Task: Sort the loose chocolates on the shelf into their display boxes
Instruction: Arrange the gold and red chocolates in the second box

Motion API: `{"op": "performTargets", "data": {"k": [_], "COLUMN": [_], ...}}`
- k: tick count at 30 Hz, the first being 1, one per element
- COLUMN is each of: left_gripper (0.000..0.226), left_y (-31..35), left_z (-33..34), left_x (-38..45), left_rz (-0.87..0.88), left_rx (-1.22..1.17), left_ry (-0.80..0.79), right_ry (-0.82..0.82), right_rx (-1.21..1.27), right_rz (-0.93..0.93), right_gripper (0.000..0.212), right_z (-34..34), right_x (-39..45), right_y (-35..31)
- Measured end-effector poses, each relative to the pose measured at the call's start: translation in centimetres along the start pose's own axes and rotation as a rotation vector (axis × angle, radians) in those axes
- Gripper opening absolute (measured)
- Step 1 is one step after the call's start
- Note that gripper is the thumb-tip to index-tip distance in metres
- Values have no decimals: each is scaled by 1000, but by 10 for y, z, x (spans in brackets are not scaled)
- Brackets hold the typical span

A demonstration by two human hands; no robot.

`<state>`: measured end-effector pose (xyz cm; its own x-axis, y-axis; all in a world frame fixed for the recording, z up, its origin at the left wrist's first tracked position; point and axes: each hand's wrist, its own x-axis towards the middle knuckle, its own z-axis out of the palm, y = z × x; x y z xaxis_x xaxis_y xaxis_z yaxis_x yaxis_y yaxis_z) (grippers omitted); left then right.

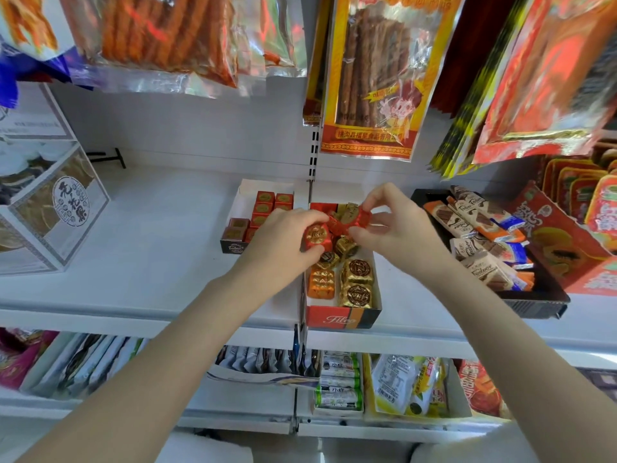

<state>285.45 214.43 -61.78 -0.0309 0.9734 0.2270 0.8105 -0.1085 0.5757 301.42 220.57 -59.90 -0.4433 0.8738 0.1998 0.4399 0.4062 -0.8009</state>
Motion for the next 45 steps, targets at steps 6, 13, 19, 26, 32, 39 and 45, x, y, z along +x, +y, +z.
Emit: {"op": "performTargets", "data": {"k": [6,13,19,26,32,39,45], "left_gripper": [65,47,39,40,41,39,37], "left_y": [0,-4,-4,-5,-3,-4,-2], "left_z": [10,12,11,8,5,2,0], "left_x": [10,18,18,17,18,15,14], "left_rz": [-48,-29,-21,-23,-26,-33,-80], "left_rx": [60,152,173,190,145,108,12], "left_ry": [60,15,70,79,112,106,128], "right_ry": [-6,-113,-304,-298,-410,-510,-364], "right_rx": [-65,-471,-676,-734,-725,-698,-757], "right_rz": [-78,-217,-130,-135,-90,10,-111], "right_gripper": [20,19,31,18,6,41,20], "right_z": [23,-9,-4,-4,-8,-9,-4], "right_x": [11,18,21,22,23,26,23], "right_y": [1,7,11,7,7,8,-7]}}
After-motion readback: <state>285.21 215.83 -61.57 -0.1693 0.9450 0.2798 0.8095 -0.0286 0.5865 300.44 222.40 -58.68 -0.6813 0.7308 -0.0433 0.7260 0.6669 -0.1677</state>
